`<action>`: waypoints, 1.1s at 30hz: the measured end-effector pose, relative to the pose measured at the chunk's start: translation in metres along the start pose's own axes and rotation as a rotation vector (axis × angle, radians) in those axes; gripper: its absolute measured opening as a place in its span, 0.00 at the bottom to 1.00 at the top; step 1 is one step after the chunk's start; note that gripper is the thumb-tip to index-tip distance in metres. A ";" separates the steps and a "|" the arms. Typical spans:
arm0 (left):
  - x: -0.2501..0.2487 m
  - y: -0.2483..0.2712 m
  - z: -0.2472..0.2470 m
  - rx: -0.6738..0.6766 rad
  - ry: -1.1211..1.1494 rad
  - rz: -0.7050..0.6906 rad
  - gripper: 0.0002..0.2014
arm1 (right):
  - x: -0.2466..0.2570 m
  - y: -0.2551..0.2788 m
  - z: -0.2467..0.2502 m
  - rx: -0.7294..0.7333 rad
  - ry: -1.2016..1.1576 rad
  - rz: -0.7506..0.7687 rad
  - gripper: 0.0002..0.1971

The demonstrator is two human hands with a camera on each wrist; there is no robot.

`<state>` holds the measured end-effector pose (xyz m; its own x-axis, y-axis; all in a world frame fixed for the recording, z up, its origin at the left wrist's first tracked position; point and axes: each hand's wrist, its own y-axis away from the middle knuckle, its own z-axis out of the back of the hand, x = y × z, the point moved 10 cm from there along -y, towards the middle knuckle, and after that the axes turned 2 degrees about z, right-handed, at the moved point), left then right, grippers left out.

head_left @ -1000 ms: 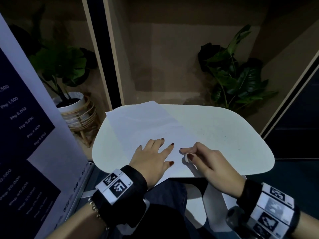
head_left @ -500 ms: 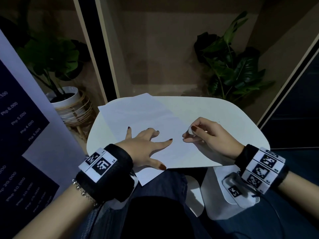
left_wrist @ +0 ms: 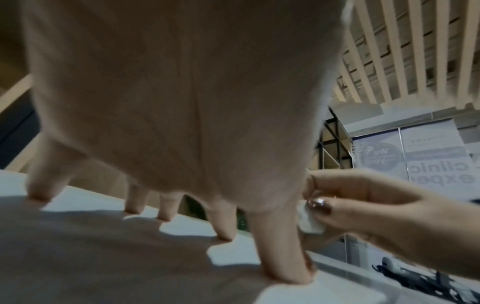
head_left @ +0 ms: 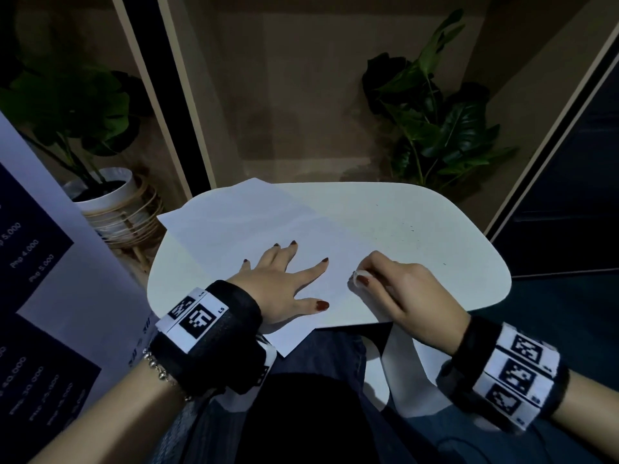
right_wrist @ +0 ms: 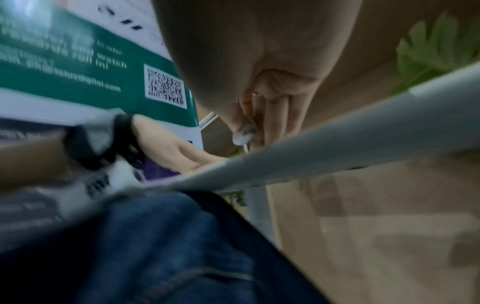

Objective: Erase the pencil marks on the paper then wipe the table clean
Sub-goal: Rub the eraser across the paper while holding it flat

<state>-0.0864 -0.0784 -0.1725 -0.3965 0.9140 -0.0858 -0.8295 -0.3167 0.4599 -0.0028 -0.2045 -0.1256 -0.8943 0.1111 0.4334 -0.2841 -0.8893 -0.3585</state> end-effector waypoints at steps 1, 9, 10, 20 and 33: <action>0.001 -0.001 0.001 0.002 -0.004 0.004 0.34 | -0.005 -0.001 0.002 -0.006 -0.011 -0.003 0.07; 0.005 0.000 0.007 0.045 -0.012 -0.019 0.37 | -0.034 -0.012 0.010 -0.021 -0.188 -0.102 0.06; 0.004 0.002 0.007 0.056 0.001 -0.034 0.37 | -0.039 -0.013 0.012 -0.022 -0.231 -0.128 0.05; -0.004 0.001 -0.001 0.102 0.061 -0.135 0.34 | -0.034 -0.022 0.012 -0.009 -0.279 -0.206 0.04; 0.001 -0.001 0.001 0.083 0.094 -0.164 0.37 | -0.037 -0.026 0.012 -0.056 -0.096 -0.215 0.06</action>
<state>-0.0854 -0.0770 -0.1723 -0.2974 0.9226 -0.2457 -0.8522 -0.1404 0.5040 0.0416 -0.1912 -0.1219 -0.7753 0.2499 0.5801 -0.4853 -0.8235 -0.2938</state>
